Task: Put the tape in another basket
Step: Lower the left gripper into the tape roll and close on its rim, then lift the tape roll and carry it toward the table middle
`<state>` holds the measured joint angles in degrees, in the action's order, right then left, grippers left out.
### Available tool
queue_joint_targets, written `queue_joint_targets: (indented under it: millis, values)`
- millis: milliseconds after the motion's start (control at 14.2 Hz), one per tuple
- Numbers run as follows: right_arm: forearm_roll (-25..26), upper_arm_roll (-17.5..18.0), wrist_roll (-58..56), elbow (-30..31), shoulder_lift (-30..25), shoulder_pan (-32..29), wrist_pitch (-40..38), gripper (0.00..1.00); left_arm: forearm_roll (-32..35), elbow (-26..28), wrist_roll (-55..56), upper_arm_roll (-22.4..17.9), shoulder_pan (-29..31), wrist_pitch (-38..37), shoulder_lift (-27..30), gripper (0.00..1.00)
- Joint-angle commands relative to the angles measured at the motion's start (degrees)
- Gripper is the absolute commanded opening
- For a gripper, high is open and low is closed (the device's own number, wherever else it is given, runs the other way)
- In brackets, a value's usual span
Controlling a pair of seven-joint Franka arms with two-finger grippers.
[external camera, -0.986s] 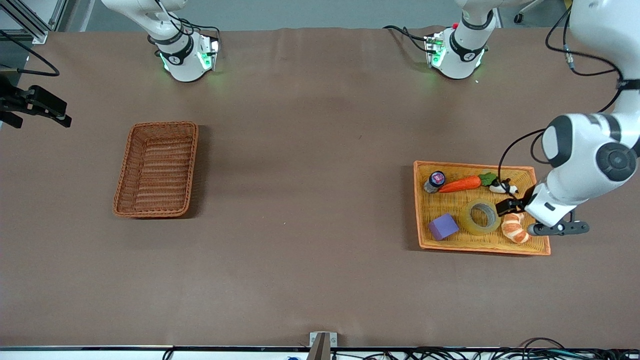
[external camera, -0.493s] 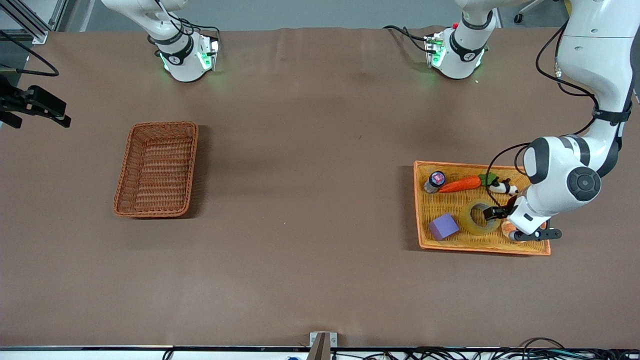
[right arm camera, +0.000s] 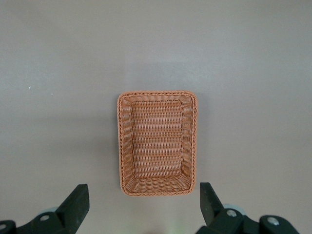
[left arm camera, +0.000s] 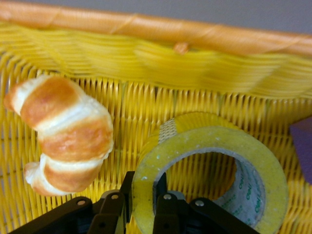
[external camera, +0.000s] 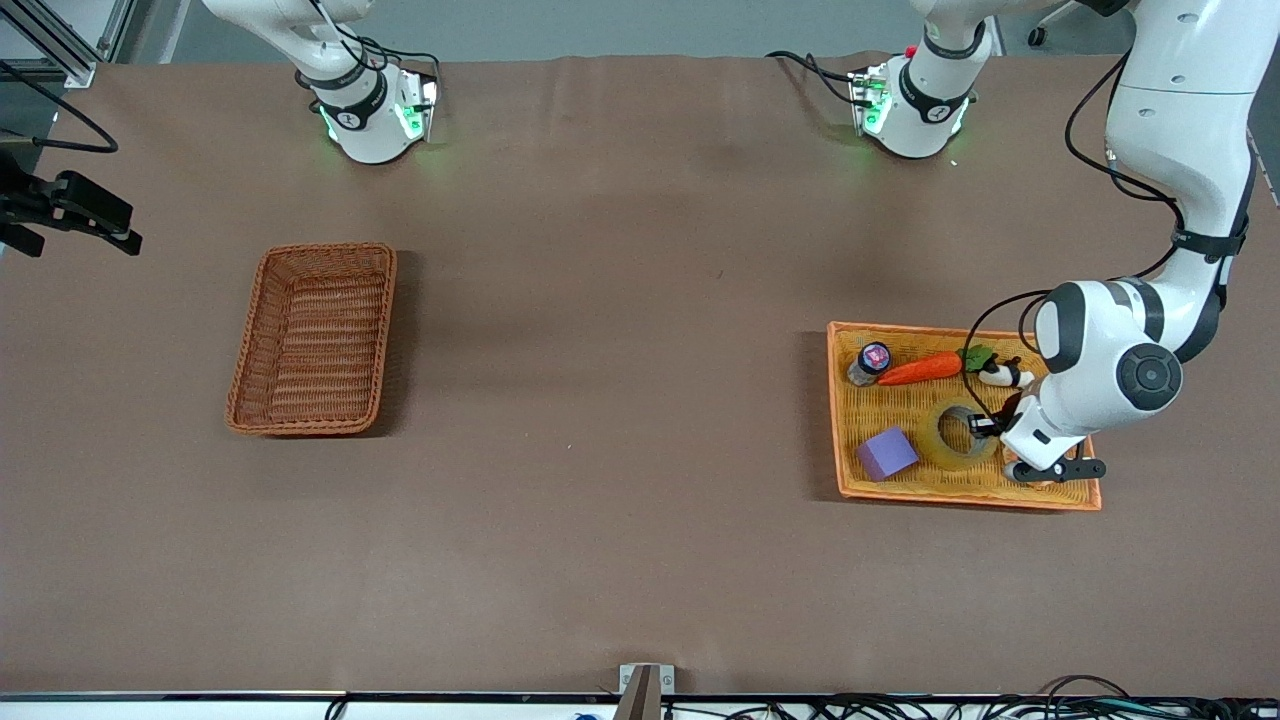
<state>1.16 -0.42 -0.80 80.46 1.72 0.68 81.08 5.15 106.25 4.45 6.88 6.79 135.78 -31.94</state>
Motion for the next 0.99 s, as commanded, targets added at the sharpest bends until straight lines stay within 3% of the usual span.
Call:
queue_joint_targets:
  millis: [0,141,282,493,634,915]
  values:
    - [-1.16,-0.02,-0.35,0.31,-0.4,-0.33,0.04,1.0,1.09,-2.97,-0.06,0.5,0.15,-1.99,3.88,0.0]
    - [-1.16,-0.02,-0.35,0.31,-0.4,-0.33,0.04,1.0,1.01,-6.47,0.55,2.42,-0.89,-8.74,8.45,0.0]
    - [-1.16,-0.02,-0.43,0.31,-0.31,-0.42,-0.05,1.0,0.83,-14.63,1.17,6.98,-2.91,-18.22,8.65,0.0]
    - [-1.16,-0.02,-0.61,0.31,-0.31,-0.42,-0.05,1.0,0.83,-18.1,8.09,8.94,-11.06,-21.08,7.07,0.0]
    - [-1.16,-0.02,-0.87,0.4,-0.31,-0.42,-0.05,1.0,0.83,-19.23,14.67,8.76,-19.06,-20.73,4.45,0.0]
    - [-1.16,-0.11,-0.96,0.4,-0.31,-0.6,-0.14,1.0,0.83,-30.11,31.36,8.24,-33.47,-20.29,-7.31,0.0]
